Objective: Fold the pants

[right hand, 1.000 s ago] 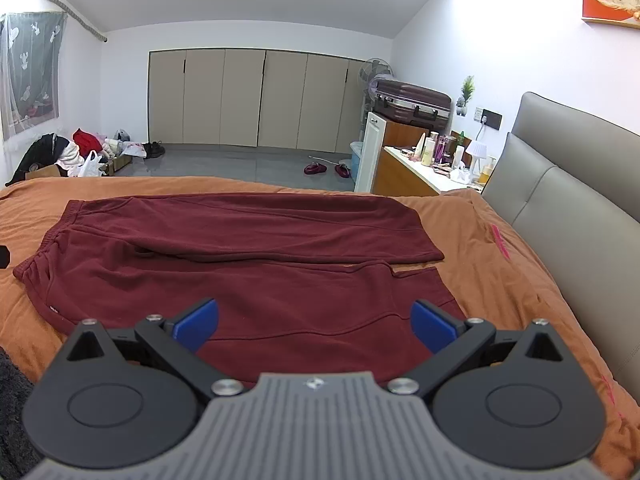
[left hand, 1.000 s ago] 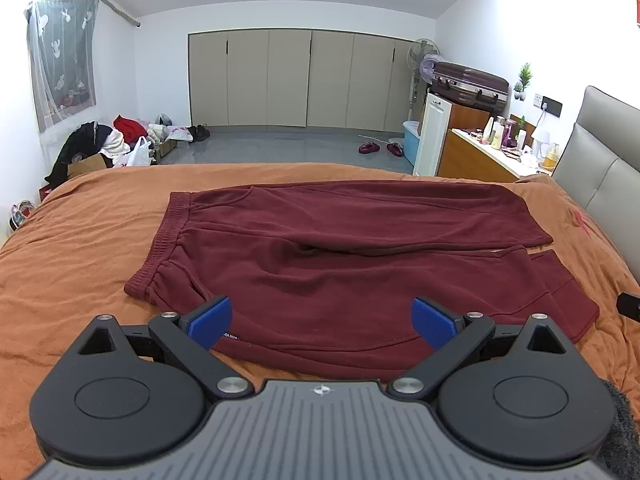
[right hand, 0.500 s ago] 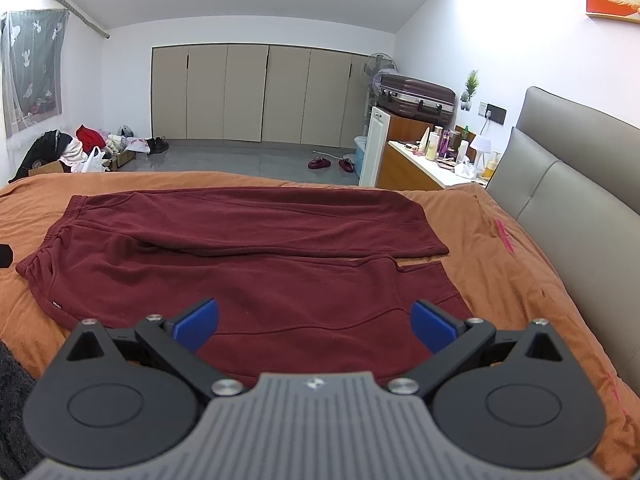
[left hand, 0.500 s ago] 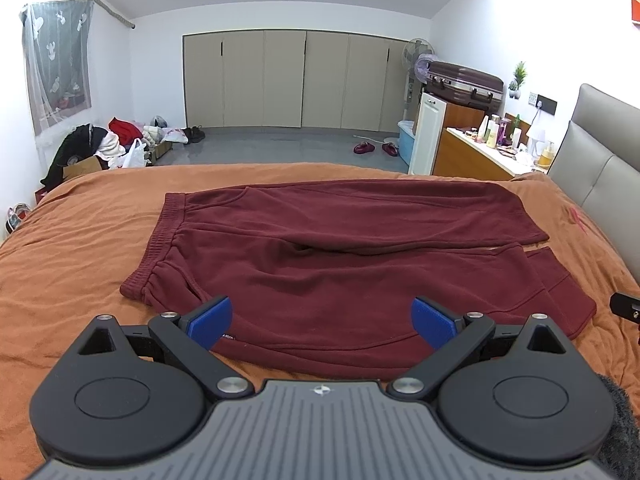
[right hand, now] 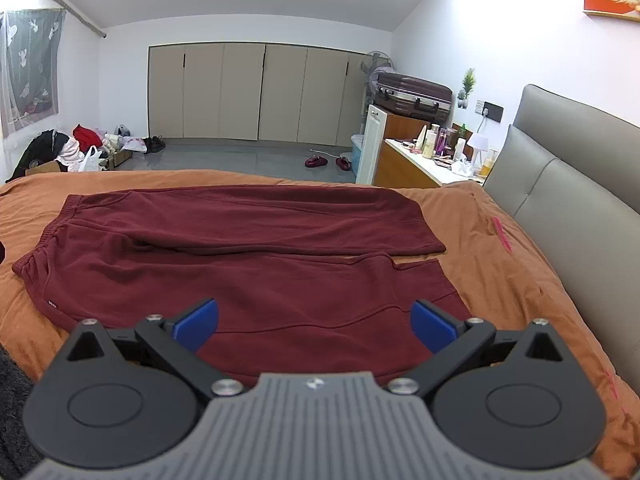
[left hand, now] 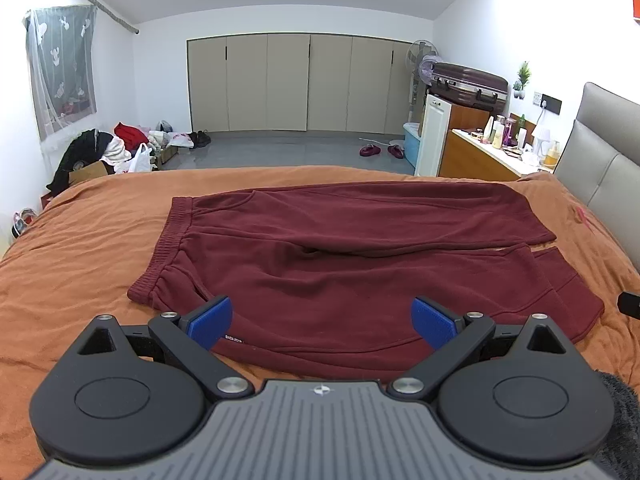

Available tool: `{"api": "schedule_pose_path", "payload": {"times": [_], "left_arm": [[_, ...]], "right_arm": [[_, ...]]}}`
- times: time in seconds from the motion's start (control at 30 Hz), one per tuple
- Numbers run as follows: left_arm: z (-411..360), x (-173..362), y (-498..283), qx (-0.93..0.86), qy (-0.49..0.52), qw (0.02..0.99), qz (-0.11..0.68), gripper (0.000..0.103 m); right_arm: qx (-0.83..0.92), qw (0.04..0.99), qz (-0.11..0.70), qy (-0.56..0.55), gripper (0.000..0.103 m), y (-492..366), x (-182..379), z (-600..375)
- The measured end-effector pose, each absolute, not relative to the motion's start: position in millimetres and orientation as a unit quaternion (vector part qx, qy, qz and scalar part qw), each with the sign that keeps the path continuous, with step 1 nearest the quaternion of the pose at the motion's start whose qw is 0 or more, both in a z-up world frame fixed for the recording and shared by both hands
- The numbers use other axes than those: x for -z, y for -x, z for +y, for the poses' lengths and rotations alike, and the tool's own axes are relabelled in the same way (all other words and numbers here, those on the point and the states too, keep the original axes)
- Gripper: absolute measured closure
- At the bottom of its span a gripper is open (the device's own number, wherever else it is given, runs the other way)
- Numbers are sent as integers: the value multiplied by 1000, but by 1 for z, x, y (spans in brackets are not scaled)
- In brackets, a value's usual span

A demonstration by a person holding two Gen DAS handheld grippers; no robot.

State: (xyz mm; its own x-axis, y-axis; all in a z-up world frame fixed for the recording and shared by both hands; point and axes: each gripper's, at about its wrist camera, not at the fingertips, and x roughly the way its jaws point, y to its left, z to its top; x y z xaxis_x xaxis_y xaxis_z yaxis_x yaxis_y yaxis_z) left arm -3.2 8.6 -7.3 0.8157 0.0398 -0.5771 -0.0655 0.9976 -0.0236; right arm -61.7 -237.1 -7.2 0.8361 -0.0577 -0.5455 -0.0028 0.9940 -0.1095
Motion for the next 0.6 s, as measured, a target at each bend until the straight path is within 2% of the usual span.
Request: {"api": "schedule_pose_path", "payload": {"times": [0.6], "left_arm": [[13,10,3,-36,18,951,307,0]], "right_arm": [[12,956,287,59,5,62,11,-236]]}}
